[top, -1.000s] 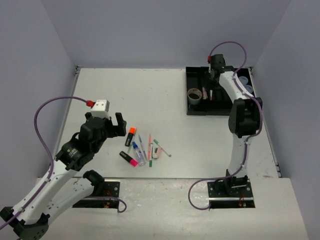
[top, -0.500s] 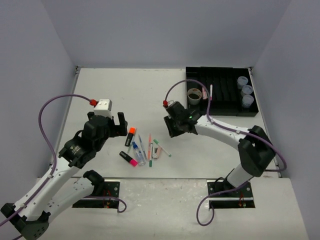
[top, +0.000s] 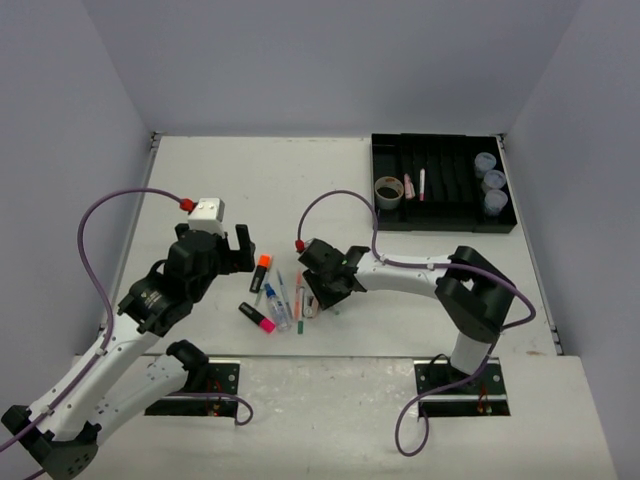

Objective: Sort the stationery into containers
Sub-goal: Pick up the pen from the center of the board, then place the pen in the storage box, then pick up the pen from the center of the board.

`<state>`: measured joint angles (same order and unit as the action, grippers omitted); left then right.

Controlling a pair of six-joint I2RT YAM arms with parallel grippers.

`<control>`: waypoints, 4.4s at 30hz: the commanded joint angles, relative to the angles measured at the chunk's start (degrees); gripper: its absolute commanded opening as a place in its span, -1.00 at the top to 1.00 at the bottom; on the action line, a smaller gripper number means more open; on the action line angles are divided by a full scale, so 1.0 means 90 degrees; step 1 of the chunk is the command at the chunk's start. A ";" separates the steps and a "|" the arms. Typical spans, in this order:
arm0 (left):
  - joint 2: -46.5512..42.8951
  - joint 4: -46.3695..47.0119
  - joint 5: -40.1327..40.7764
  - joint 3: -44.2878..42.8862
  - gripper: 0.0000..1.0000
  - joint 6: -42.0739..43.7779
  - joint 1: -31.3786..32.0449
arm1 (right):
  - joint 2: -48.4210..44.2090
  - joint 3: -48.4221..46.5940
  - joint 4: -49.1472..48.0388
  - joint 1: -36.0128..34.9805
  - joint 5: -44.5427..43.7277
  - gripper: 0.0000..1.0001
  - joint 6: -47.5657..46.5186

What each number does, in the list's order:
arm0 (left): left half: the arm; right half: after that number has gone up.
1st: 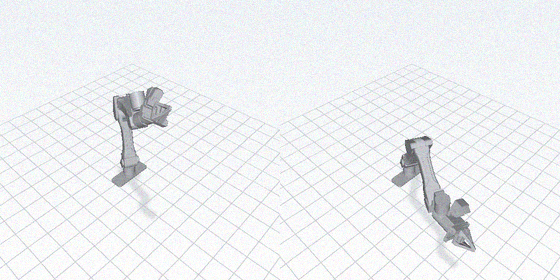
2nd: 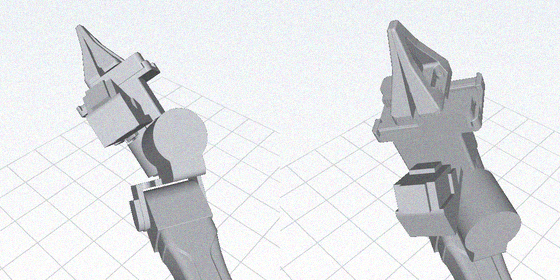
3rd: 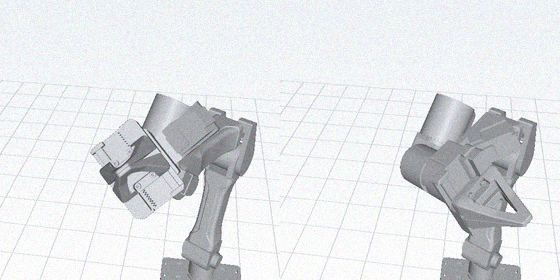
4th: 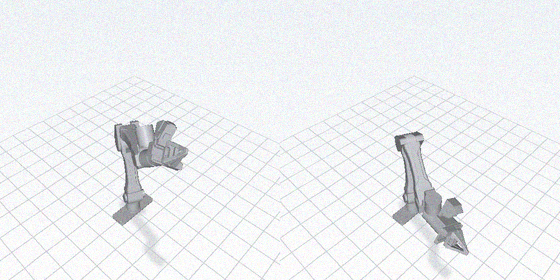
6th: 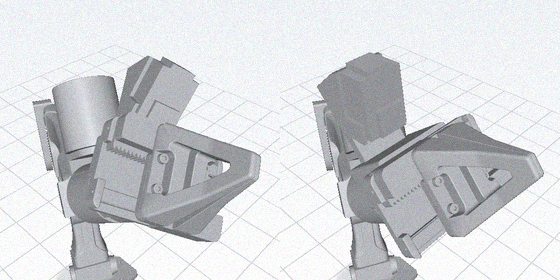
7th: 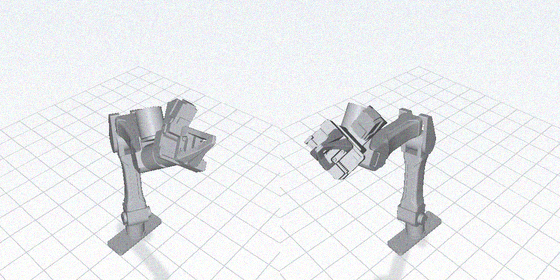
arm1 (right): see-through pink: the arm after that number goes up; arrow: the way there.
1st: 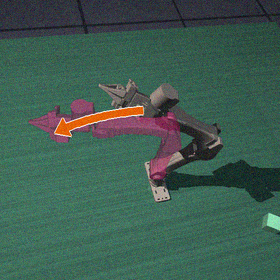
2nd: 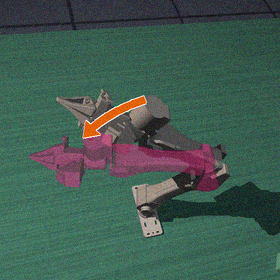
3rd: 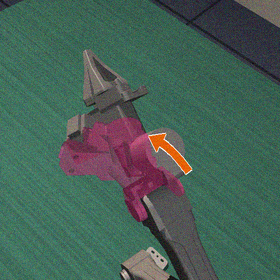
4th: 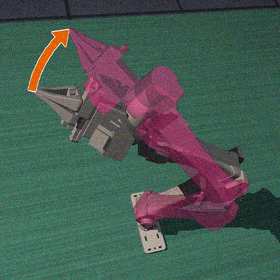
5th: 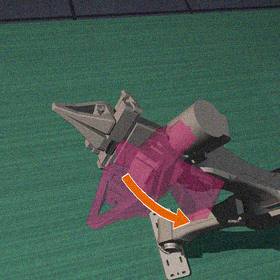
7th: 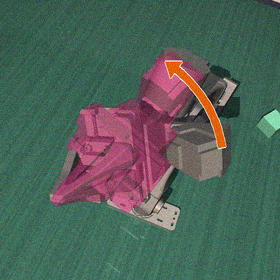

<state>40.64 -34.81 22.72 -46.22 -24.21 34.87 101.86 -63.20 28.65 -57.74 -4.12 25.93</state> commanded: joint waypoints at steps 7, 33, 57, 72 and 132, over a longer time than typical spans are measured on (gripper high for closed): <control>-0.0032 0.0196 -0.0004 -0.0011 -1.00 0.0190 -0.0027 | 0.0018 -0.0076 0.0078 -0.0059 -0.0616 0.31 0.0205; -0.0092 0.0206 -0.0062 -0.0002 -1.00 0.0199 -0.0019 | -0.1055 -0.0797 0.0400 0.3508 -0.1178 0.96 -0.0857; -0.0072 0.0225 -0.0122 0.0008 -1.00 0.0229 -0.0008 | 0.3273 -0.5961 0.1629 0.5742 -0.1406 0.92 -0.2052; -0.0177 0.0235 -0.0145 0.0008 -1.00 0.0229 -0.0008 | 0.2943 -0.5648 0.1747 0.5728 -0.1326 0.29 -0.1833; -0.0316 0.0216 -0.0034 0.0008 -1.00 0.0199 -0.0008 | 0.0773 -0.1327 0.0816 -0.1294 -0.1482 0.31 0.2631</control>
<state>37.98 -34.81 21.87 -46.22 -24.18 34.89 107.00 -72.72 33.53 -69.36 -13.71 47.91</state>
